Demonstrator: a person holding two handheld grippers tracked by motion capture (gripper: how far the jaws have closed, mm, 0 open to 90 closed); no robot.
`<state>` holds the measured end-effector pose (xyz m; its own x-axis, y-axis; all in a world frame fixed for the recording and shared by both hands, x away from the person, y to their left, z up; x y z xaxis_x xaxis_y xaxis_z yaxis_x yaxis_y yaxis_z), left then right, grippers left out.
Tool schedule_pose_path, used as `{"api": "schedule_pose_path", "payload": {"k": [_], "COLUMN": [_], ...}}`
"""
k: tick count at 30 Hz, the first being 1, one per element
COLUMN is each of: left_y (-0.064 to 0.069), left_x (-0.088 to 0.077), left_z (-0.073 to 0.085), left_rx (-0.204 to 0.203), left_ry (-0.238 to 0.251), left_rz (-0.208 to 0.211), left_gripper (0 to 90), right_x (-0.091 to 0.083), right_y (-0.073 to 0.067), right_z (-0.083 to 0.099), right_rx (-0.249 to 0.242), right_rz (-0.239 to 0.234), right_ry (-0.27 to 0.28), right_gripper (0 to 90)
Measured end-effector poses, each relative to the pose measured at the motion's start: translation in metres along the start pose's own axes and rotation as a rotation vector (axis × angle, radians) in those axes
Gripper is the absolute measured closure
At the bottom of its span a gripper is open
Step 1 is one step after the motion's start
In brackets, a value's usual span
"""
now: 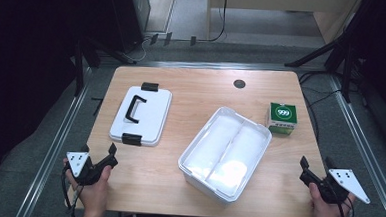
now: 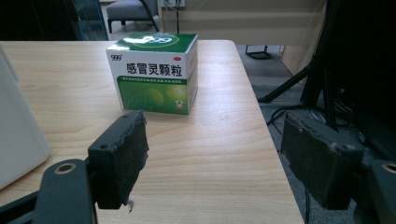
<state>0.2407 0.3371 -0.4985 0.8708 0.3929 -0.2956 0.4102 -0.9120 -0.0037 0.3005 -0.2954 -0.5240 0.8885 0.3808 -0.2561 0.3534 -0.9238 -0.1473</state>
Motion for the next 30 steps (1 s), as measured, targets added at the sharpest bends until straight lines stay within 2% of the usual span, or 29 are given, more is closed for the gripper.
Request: {"api": "schedule_pose_path", "payload": {"k": [6,7,10,14,17,19,20,22,24,27,28,30], "left_y": [0.004,0.006,0.02,0.044,0.062,0.073,0.078,0.089,0.101,0.119,0.124,0.134], "left_x": [-0.005,-0.008,-0.018,-0.033,-0.046,-0.055,-0.06,-0.069,-0.077,-0.092,-0.096,-0.104], "left_z": [-0.002,-0.002,-0.003,-0.002,-0.002,-0.001,-0.001,0.0,0.004,0.011,0.013,0.017], "left_rx": [-0.016,-0.014,0.006,0.03,0.043,0.045,0.052,0.059,0.072,0.121,0.138,0.146], "left_ry": [0.003,0.005,0.026,0.033,0.042,0.043,0.045,0.045,0.039,0.039,0.037,0.033], "left_rz": [0.016,0.021,0.055,0.133,0.197,0.245,0.271,0.316,0.365,0.451,0.478,0.52], "left_gripper": [8.1,10.1,13.2,19.7,29.0,36.1,42.6,44.8,54.4,68.9,71.8,73.1], "right_x": [0.001,-0.001,-0.002,-0.001,-0.001,0.001,0.002,0.004,0.006,0.011,0.012,0.015], "right_y": [-0.007,-0.011,-0.016,-0.029,-0.042,-0.051,-0.059,-0.063,-0.069,-0.077,-0.08,-0.085], "right_z": [0.0,-0.002,-0.005,-0.01,-0.014,-0.015,-0.015,-0.015,-0.014,-0.013,-0.012,-0.011], "right_rx": [-0.026,-0.018,-0.02,-0.005,0.011,0.003,-0.004,-0.008,-0.009,-0.02,-0.024,-0.042], "right_rz": [-0.038,-0.065,-0.087,-0.147,-0.201,-0.24,-0.266,-0.278,-0.29,-0.294,-0.3,-0.304], "right_ry": [-0.004,0.003,0.013,0.023,0.03,0.026,0.016,0.012,0.001,-0.019,-0.026,-0.039], "right_gripper": [23.6,25.2,26.6,29.8,34.1,35.3,39.3,41.7,47.6,54.2,56.9,60.4]}}
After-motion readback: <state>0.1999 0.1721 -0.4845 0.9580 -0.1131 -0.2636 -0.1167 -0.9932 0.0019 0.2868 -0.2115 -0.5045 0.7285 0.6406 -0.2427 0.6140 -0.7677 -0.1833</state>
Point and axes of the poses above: each handheld gripper's, and its own axes: x roughly forward along the jaws, z roughly out of its underside, y roughly to its right, the point moved 6 cm from there along x, roughly forward along the jaws, and after that the axes turned 14 degrees about -z, right-handed, at the moved point
